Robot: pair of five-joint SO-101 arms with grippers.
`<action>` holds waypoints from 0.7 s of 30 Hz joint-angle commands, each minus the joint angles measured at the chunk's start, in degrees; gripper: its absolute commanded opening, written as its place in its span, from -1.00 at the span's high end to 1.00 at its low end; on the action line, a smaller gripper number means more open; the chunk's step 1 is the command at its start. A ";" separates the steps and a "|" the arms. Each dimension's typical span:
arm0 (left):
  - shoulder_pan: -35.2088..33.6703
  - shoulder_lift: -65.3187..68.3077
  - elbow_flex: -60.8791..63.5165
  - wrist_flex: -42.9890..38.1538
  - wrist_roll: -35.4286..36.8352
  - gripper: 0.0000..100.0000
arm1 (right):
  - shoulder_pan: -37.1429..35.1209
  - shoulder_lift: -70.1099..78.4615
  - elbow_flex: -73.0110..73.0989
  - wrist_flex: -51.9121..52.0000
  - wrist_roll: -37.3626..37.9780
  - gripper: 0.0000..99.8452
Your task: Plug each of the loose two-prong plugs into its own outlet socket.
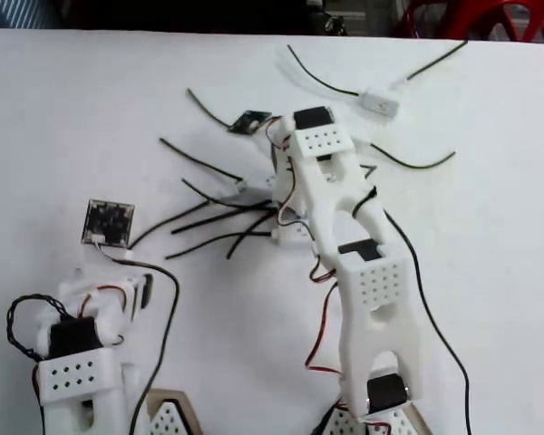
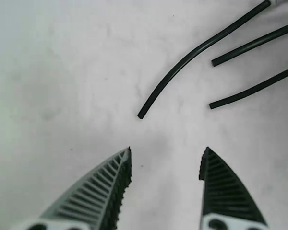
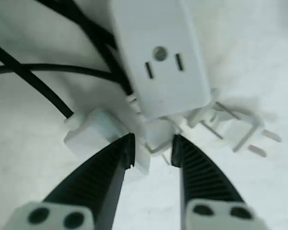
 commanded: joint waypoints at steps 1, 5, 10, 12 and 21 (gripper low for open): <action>-0.40 -0.92 -1.23 -1.14 -0.44 0.53 | -1.36 -1.19 -1.93 3.21 -3.08 0.60; -0.40 -0.92 -1.23 -1.14 -0.44 0.53 | -2.51 0.48 -0.88 3.03 -3.43 0.60; -0.40 -0.92 -1.23 -1.14 -0.44 0.53 | -1.71 2.95 -1.14 0.04 -3.52 0.60; -0.40 -0.92 -1.23 -1.14 -0.44 0.53 | -0.48 3.74 -1.14 -2.15 -3.34 0.64; -0.40 -0.92 -1.23 -1.14 -0.44 0.53 | 1.10 5.14 -1.23 -7.08 -3.08 0.87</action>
